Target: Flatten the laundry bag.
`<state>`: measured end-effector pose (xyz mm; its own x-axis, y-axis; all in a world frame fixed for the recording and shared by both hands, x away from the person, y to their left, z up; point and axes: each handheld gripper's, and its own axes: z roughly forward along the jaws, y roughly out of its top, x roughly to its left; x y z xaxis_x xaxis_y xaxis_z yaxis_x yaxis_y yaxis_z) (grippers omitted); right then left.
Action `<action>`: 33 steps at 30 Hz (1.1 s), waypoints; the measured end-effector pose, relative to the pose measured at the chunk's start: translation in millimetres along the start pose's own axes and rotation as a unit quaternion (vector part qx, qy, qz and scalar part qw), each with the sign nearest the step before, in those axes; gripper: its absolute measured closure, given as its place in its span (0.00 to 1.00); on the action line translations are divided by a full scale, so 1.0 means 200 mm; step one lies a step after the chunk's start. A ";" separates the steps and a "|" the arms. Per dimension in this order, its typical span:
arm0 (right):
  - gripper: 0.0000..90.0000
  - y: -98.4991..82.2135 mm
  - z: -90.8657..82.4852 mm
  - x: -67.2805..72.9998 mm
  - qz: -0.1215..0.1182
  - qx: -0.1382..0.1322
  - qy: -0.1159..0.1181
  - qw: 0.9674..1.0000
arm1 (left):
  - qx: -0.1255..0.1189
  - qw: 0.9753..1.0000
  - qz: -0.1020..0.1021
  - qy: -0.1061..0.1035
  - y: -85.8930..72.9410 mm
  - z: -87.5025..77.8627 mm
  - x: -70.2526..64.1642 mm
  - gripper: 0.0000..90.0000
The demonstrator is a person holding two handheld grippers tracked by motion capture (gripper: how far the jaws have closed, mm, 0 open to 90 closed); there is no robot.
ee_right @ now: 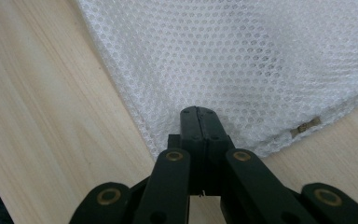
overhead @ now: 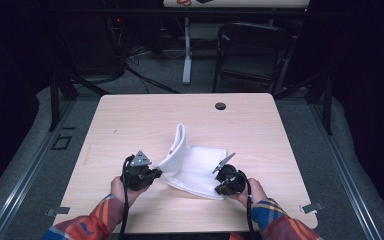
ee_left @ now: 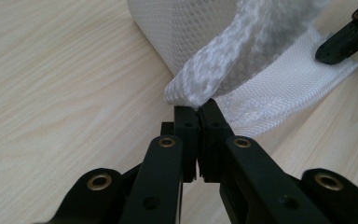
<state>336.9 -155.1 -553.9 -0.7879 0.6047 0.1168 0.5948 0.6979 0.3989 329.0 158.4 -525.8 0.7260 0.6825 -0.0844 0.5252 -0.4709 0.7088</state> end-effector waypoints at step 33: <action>1.00 -0.02 -0.03 -0.06 -0.001 0.015 -0.010 1.000 | 0.039 0.999 -0.022 -0.029 -0.03 0.04 0.00 0.98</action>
<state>342.6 -167.2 -552.1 -0.7860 0.6105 0.0969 0.5977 0.7105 0.3715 329.9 155.7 -535.6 0.7243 0.6716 -0.1558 0.5885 -0.4845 0.6472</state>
